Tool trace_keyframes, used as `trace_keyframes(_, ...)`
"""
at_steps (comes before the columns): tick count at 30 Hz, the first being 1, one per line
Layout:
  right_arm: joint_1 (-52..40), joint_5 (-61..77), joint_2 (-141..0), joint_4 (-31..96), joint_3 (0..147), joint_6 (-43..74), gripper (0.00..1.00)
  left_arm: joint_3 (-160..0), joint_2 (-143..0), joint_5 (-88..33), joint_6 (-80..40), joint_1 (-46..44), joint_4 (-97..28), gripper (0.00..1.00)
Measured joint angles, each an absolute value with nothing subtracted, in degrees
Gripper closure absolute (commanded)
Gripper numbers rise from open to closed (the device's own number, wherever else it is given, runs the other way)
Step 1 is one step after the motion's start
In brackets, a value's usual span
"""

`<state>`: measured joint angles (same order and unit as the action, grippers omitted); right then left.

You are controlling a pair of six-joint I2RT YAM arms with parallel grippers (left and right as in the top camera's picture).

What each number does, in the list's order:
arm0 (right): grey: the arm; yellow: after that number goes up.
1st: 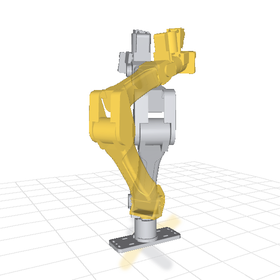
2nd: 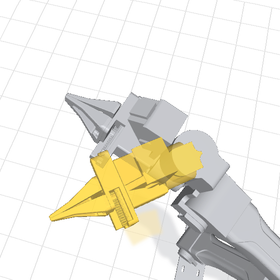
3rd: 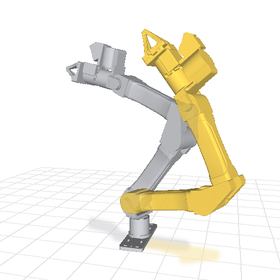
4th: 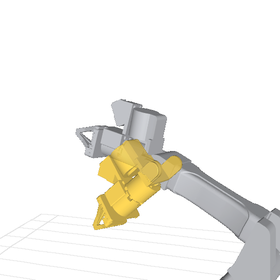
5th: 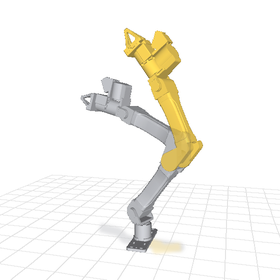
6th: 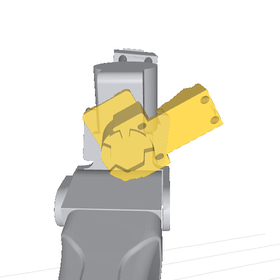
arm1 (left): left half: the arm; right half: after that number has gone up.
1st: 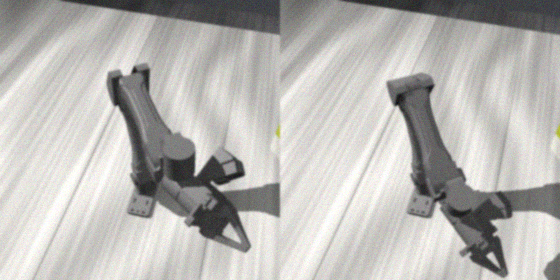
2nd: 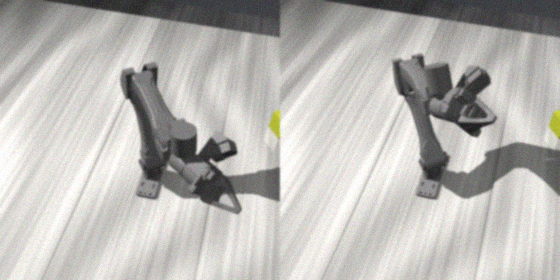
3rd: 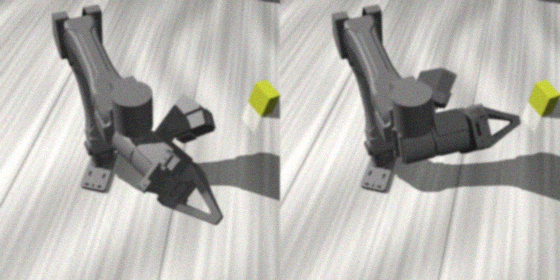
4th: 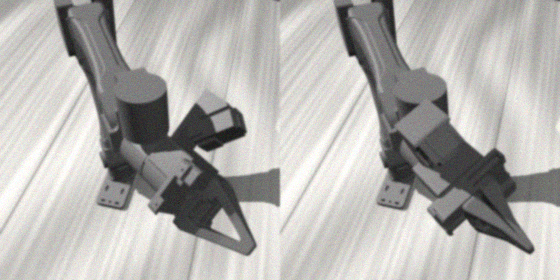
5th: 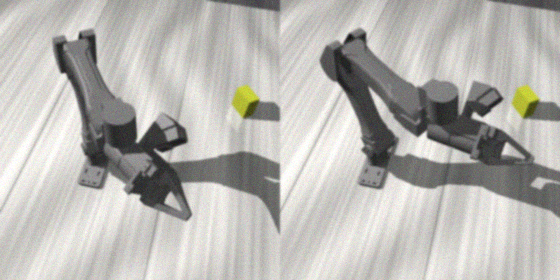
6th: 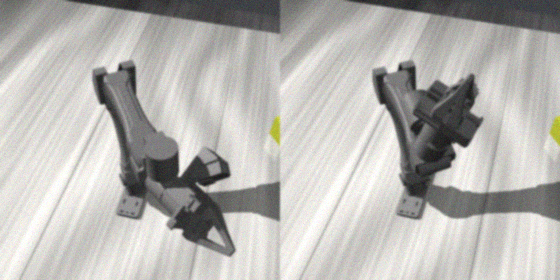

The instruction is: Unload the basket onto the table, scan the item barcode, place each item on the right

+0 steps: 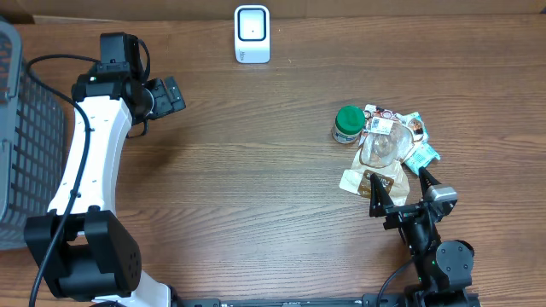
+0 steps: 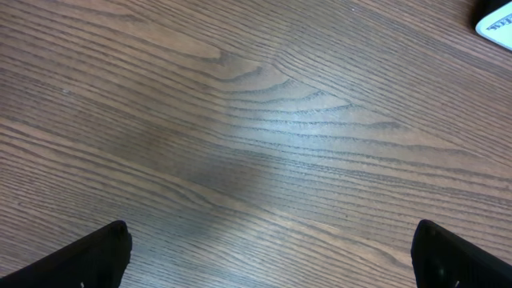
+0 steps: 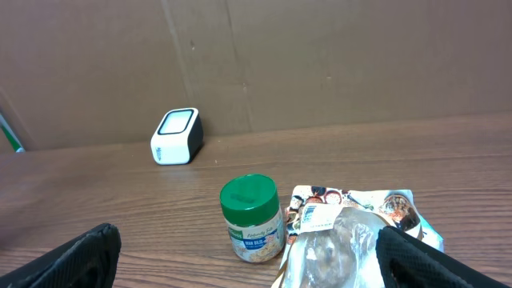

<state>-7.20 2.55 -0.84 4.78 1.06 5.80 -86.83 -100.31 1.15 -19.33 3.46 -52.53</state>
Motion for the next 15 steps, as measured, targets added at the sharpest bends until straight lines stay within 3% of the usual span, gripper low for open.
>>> trace_keyframes(10,-7.2,2.55,-0.84,4.78,1.06,5.82,0.0,-86.8,-99.24,1.19,-19.33,2.83,-52.56,0.0)
trace_keyframes(15,-7.2,2.55,-0.84,4.78,1.06,5.85,0.0,-86.63,-89.25,1.32,-19.33,-2.11,-52.53,0.0)
